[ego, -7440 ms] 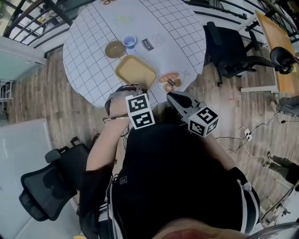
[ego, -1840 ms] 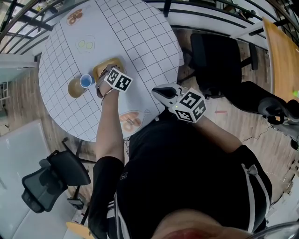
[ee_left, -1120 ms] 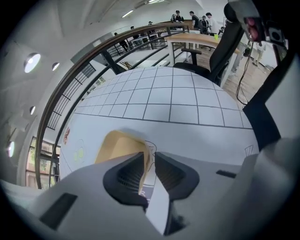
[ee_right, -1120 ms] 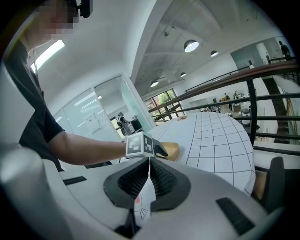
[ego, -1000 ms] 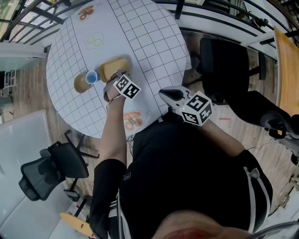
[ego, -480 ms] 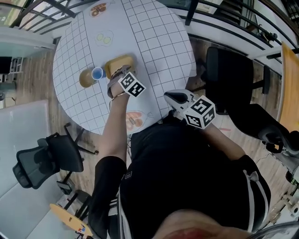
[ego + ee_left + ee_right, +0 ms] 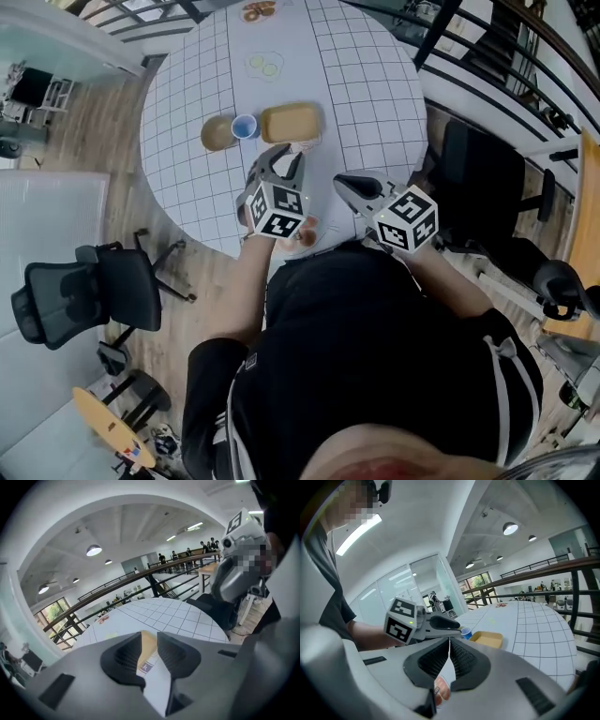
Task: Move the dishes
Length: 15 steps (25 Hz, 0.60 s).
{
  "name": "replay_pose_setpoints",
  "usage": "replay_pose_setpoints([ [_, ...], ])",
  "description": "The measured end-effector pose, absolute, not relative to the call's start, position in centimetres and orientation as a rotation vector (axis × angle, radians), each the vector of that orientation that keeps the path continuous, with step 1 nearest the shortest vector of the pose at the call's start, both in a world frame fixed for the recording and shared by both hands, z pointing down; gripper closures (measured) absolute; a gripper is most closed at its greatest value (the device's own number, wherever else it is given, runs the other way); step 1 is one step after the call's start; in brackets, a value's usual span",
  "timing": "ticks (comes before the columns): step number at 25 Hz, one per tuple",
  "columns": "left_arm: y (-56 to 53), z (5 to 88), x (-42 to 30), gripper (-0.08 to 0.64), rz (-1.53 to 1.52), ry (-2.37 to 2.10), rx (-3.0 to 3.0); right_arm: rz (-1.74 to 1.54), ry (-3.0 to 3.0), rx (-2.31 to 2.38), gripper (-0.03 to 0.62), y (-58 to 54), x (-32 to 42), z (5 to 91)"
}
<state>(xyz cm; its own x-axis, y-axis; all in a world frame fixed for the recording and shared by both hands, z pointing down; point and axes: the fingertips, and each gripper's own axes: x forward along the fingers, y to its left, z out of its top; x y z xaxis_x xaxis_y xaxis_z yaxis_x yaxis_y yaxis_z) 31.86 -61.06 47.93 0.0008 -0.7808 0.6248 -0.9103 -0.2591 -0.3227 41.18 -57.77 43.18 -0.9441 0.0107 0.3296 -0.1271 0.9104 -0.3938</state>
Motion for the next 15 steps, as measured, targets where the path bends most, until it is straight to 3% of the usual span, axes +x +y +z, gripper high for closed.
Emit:
replay_pose_setpoints([
  [10,-46.7,41.3,26.3,0.541,0.524,-1.86,2.096,0.531,-2.784,0.018,0.572,-47.7,31.3,40.7],
  [15,-41.1,38.8,23.1,0.554,0.332,-1.895,2.101,0.45,-2.874,0.021,0.572,-43.5,27.6,38.1],
])
